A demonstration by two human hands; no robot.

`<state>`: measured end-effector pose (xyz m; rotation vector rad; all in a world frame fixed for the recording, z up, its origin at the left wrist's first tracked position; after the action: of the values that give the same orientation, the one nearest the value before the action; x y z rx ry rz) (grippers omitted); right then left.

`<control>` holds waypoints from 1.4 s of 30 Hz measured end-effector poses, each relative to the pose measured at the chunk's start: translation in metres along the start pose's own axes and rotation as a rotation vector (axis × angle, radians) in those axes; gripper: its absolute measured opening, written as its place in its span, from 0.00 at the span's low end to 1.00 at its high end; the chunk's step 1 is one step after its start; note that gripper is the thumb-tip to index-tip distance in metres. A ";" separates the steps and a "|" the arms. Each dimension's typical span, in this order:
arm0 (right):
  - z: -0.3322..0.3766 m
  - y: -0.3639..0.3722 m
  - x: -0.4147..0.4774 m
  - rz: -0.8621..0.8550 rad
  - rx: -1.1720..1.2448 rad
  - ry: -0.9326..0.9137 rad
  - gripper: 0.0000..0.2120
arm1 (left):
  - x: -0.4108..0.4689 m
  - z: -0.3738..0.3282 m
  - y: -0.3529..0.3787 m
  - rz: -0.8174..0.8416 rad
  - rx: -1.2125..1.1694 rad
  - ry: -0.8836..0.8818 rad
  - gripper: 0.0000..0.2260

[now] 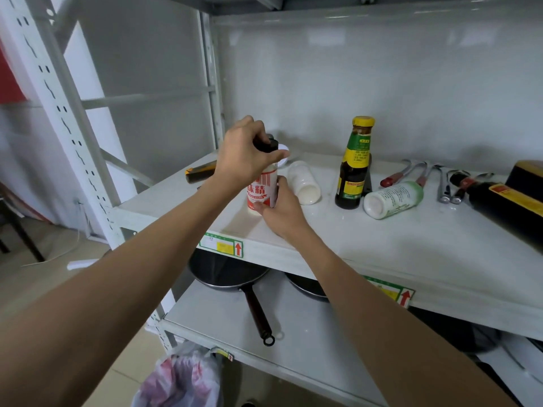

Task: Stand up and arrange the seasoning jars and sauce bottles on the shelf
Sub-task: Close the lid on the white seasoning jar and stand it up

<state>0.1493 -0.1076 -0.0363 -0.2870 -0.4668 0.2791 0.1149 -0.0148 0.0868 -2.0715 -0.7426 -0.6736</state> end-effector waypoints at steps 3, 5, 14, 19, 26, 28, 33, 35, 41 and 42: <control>0.000 -0.001 -0.001 -0.007 0.025 0.010 0.24 | -0.001 0.000 0.001 -0.020 0.002 0.015 0.17; 0.001 -0.001 -0.002 -0.008 0.026 0.026 0.25 | -0.001 0.001 0.000 -0.021 0.017 0.014 0.18; 0.025 -0.036 -0.024 -0.129 -0.212 0.004 0.23 | 0.009 -0.028 -0.004 0.177 0.385 0.084 0.19; 0.049 -0.062 -0.016 -0.207 -0.700 -0.168 0.19 | 0.044 -0.060 -0.001 0.178 0.331 -0.064 0.13; 0.022 -0.059 -0.004 -0.062 -0.934 -0.061 0.14 | 0.031 -0.058 0.044 0.375 0.076 -0.488 0.09; 0.023 -0.071 -0.010 -0.156 -0.858 -0.070 0.13 | 0.031 -0.065 0.051 0.378 0.056 -0.481 0.08; 0.024 -0.089 -0.029 -0.285 -0.580 -0.001 0.17 | 0.011 -0.077 0.072 0.508 0.122 -0.503 0.14; 0.025 -0.091 -0.034 -0.298 -0.565 0.018 0.20 | -0.002 -0.073 0.084 0.586 0.178 -0.517 0.11; 0.010 -0.090 -0.040 -0.303 -0.533 0.126 0.24 | -0.015 -0.055 0.095 0.528 0.210 -0.566 0.16; 0.007 -0.087 -0.042 -0.293 -0.541 0.141 0.25 | -0.018 -0.052 0.097 0.546 0.183 -0.609 0.19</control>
<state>0.1271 -0.2001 -0.0186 -0.7528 -0.4327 -0.1606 0.1601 -0.1107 0.0518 -2.1757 -0.4879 0.3325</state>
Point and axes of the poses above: each hand's wrist, its own x-axis towards the middle knuckle, its own y-axis out of the palm, z = x × y, the point moved 7 cm from there along x, towards the middle knuckle, and after that the axes turned 7 degrees about -y, right-handed, at the moved point
